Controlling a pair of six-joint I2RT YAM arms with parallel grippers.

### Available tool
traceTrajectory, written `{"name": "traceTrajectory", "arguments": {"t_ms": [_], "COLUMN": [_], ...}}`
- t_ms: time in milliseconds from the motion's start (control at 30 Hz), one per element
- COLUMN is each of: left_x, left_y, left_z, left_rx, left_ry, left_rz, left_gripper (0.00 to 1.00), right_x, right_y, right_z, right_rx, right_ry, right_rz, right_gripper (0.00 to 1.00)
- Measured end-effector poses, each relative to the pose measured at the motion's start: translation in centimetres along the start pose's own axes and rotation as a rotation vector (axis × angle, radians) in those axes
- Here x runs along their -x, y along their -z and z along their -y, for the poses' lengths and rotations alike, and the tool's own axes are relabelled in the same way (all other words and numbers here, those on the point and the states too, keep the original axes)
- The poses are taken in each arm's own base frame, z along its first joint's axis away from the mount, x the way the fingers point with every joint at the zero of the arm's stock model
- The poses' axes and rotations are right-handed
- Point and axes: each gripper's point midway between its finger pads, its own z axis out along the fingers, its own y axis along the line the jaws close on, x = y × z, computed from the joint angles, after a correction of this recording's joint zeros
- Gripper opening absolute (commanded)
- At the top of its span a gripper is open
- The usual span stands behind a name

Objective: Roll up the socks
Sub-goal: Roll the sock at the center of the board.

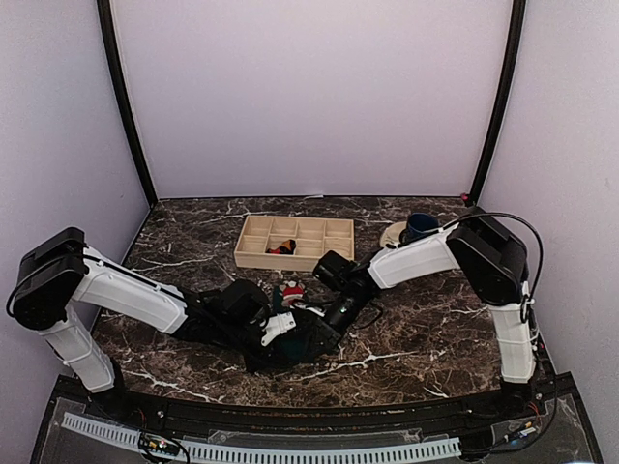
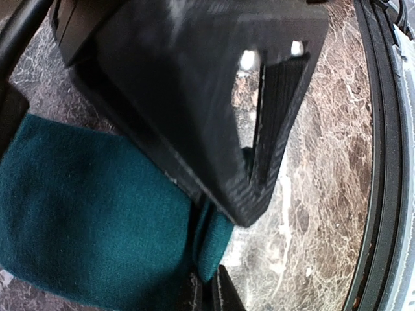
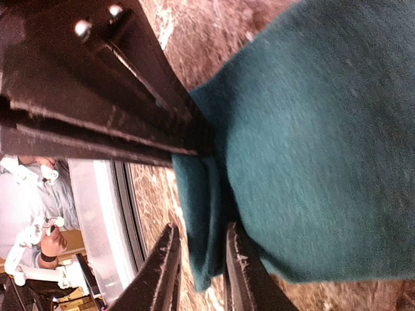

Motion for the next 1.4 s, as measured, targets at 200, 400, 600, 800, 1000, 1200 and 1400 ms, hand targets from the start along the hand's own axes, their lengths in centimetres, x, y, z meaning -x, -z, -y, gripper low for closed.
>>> {"name": "traceTrajectory", "arguments": {"t_ms": [200,400,600,800,1000,1200,1400], "left_x": [-0.1,0.0,-0.1,-0.1,0.0,-0.2,-0.4], "left_y": [0.1,0.1,0.3,0.3,0.3,0.5,0.5], "left_z": [0.1,0.1,0.2,0.2,0.1,0.1,0.1], "left_rx": [-0.031,-0.059,-0.104,-0.180,-0.266,-0.349,-0.446], "left_ry": [0.019,0.039,0.069,0.122,0.179,0.243,0.323], "left_rz": [-0.010,-0.023,-0.045,-0.079,-0.113,-0.147,-0.188], "left_gripper": [0.06,0.06,0.06,0.05,0.04,0.04,0.04], "right_x": [-0.3,-0.9,-1.4,-2.2,-2.5,-3.4,-3.5], "right_y": [0.7,1.4,2.0,3.1,4.3,5.3,6.6], "right_z": [0.3,0.6,0.8,0.9,1.6,2.2,2.1], "right_rx": [0.005,0.002,-0.003,-0.035,-0.109,-0.216,-0.393], "right_ry": [-0.018,-0.037,-0.053,-0.070,-0.071,-0.056,0.042], "right_rz": [0.029,0.059,0.086,0.136,0.202,0.271,0.334], "right_gripper": [0.22,0.22,0.22,0.21,0.21,0.19,0.18]}}
